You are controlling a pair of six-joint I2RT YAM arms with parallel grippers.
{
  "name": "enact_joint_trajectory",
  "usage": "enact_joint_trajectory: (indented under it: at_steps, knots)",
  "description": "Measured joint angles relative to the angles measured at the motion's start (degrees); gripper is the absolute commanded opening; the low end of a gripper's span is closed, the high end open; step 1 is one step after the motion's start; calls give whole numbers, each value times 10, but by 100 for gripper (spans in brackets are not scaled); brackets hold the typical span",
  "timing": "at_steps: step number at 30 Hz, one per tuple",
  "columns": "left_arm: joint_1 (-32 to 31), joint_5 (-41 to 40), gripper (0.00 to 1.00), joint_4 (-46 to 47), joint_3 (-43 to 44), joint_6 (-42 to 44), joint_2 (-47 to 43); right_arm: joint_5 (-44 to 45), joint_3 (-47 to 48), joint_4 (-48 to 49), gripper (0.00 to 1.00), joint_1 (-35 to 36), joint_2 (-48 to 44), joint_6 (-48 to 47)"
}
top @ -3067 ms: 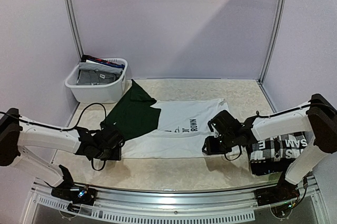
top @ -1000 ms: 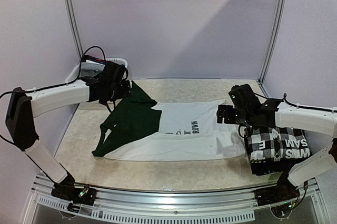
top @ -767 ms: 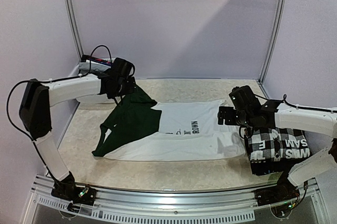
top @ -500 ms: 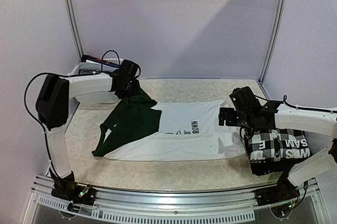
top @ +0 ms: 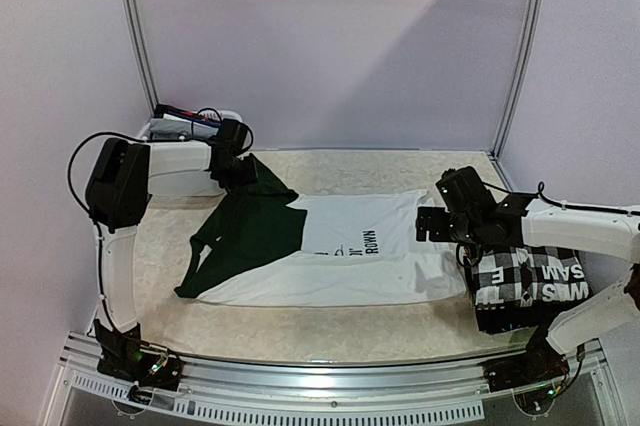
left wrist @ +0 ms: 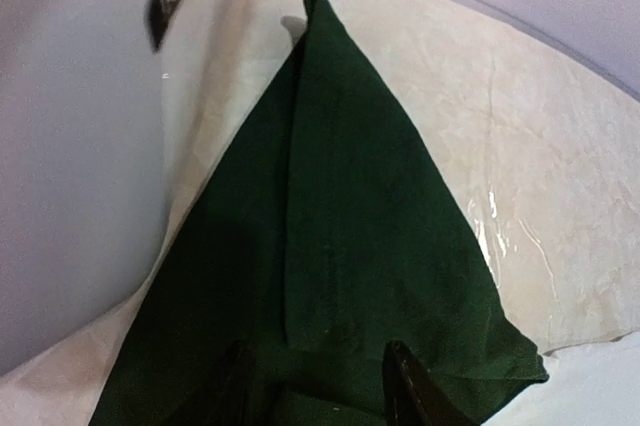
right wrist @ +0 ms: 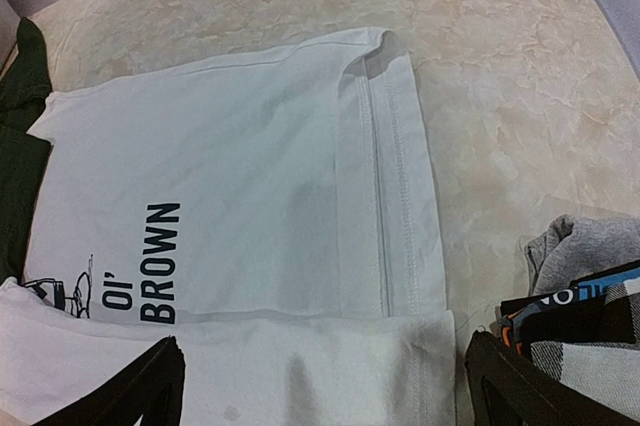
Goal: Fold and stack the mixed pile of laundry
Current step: Pick up the 1/3-folded T-shirt from the center of the board.
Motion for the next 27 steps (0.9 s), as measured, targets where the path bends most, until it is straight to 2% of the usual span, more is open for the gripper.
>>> enact_joint_trajectory:
  at_steps: [8, 16, 27]
  knots:
    - [1, 26, 42, 14, 33, 8, 52, 0, 0, 0, 99, 0, 4, -6]
    - [1, 12, 43, 4, 44, 6, 75, 0, 1, 0, 99, 0, 7, -9]
    - [-2, 5, 28, -2, 75, -2, 99, 0, 2, 0, 99, 0, 15, -9]
